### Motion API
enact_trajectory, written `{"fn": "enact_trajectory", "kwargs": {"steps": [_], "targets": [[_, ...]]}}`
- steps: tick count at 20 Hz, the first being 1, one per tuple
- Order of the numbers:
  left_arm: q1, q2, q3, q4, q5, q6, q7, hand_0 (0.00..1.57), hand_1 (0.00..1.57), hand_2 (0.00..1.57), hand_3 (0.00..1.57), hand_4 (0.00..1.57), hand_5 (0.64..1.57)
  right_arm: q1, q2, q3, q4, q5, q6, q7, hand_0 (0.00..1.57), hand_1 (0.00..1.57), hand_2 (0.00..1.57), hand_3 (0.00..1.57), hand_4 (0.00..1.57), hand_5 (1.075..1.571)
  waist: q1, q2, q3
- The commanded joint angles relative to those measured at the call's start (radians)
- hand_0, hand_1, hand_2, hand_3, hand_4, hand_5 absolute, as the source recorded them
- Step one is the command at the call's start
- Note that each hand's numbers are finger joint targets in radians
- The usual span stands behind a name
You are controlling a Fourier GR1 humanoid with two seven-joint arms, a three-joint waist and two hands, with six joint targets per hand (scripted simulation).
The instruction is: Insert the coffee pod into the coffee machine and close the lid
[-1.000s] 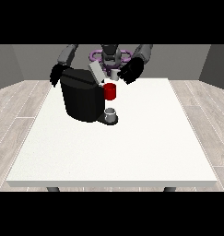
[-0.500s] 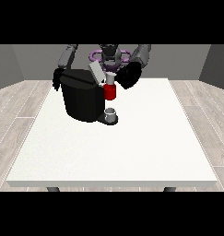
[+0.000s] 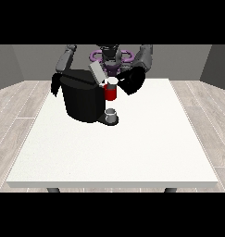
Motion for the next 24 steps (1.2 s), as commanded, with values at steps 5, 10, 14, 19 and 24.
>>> {"fn": "enact_trajectory", "kwargs": {"steps": [5, 10, 14, 19, 24], "targets": [[-0.049, -0.010, -0.009, 0.023, -0.014, 0.032, 0.020, 1.42, 1.42, 1.46, 1.35, 0.66, 1.571, -0.062, -0.016, -0.016, 0.059, 0.002, 0.009, -0.019, 0.00, 0.00, 0.00, 0.00, 0.19, 1.571, -0.008, 0.041, -0.0004], [-0.069, 0.033, 0.007, 0.043, -0.023, 0.062, -0.009, 1.39, 1.39, 1.43, 1.39, 0.59, 1.571, -0.091, -0.027, -0.015, 0.039, -0.004, 0.012, 0.038, 0.00, 0.00, 0.00, 0.00, 0.26, 1.571, -0.036, 0.049, -0.0008], [-0.078, -0.034, -0.023, 0.035, -0.038, 0.090, 0.028, 1.41, 1.41, 1.44, 1.37, 0.63, 1.571, -0.108, 0.034, -0.002, 0.087, 0.029, -0.069, 0.021, 0.00, 0.00, 0.00, 0.00, 0.26, 1.571, -0.008, 0.036, -0.0005], [0.060, -0.124, 0.013, 0.002, 0.071, 0.042, -0.113, 0.00, 0.00, 0.00, 0.00, 0.00, 1.571, -0.009, 0.001, -0.049, 0.137, -0.014, -0.009, -0.028, 0.00, 0.00, 0.00, 0.00, 0.29, 1.571, 0.066, -0.048, -0.0010], [0.197, -0.272, -0.032, -0.093, 0.116, 0.024, -0.183, 0.00, 0.00, 0.00, 0.00, 0.00, 1.571, 0.058, -0.064, -0.151, 0.289, -0.064, 0.035, -0.130, 0.00, 0.00, 0.00, 0.00, 0.35, 1.571, 0.205, -0.131, 0.0004]]}}
